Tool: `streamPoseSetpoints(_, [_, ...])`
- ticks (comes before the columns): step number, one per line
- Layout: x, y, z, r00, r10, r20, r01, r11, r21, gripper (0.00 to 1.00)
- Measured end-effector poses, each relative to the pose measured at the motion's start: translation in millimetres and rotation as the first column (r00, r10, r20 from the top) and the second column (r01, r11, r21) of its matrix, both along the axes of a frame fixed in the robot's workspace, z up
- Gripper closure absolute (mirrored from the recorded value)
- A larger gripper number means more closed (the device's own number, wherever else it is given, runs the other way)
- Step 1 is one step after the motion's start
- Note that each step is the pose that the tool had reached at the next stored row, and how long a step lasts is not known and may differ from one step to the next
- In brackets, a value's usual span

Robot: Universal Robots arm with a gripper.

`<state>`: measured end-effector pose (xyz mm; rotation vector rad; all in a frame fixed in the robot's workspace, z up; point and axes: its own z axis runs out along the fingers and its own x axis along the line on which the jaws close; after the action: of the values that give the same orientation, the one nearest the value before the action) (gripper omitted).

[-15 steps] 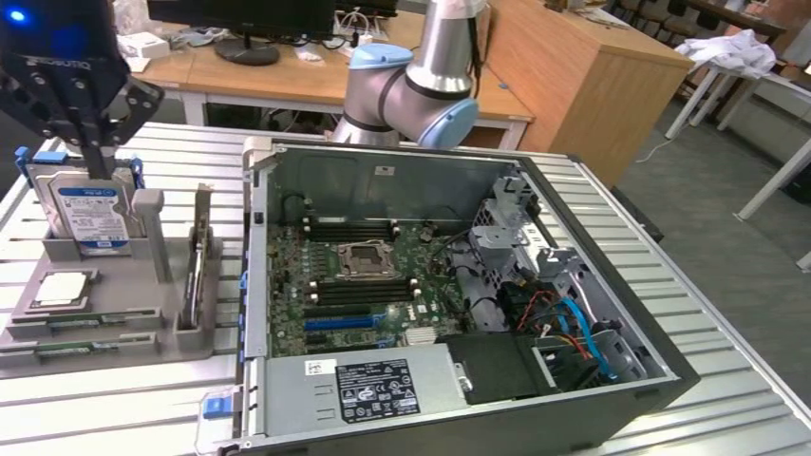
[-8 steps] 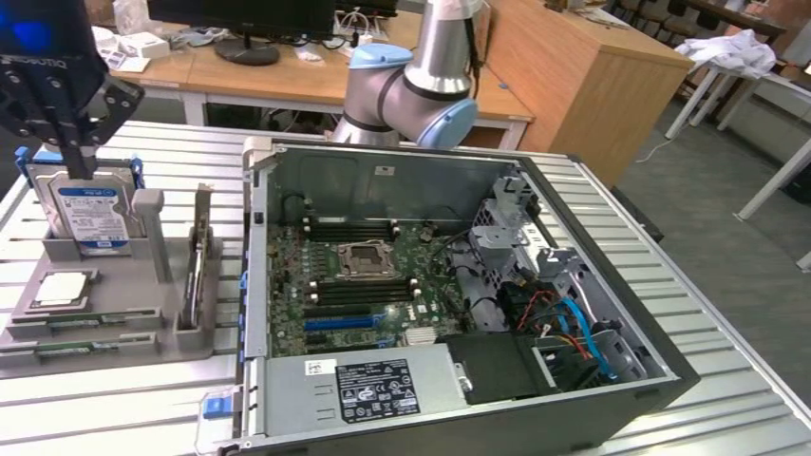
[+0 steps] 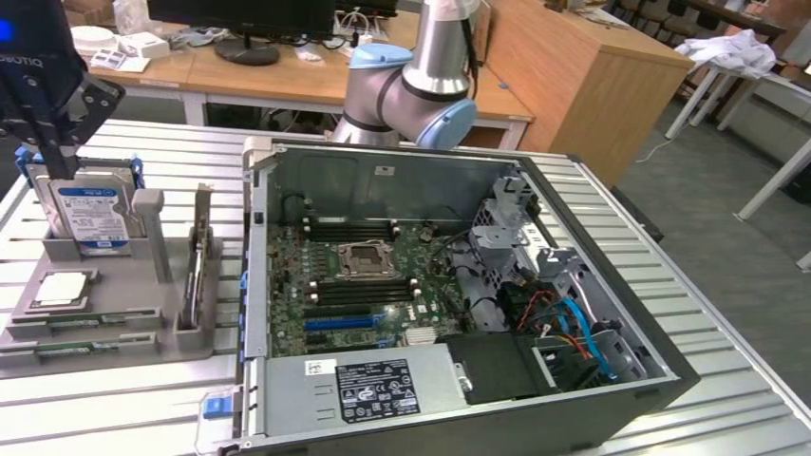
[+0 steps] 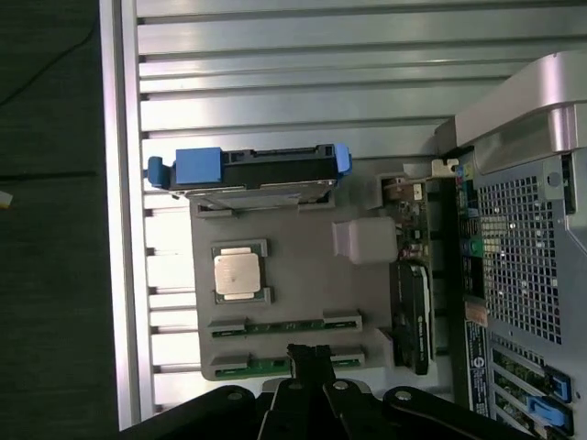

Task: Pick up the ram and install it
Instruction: 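Reach for the ram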

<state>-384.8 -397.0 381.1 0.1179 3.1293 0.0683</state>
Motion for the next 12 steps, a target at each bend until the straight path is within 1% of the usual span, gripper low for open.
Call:
streamPoseSetpoints(10, [-0.2,0.0,0.0,1.0,0.0,-0.0001,0.0,1.0,0.0,0.9])
streamPoseSetpoints(12, [-0.3,-1.2,0.0,1.0,0.0,-0.0002,0.0,1.0,0.0,0.9])
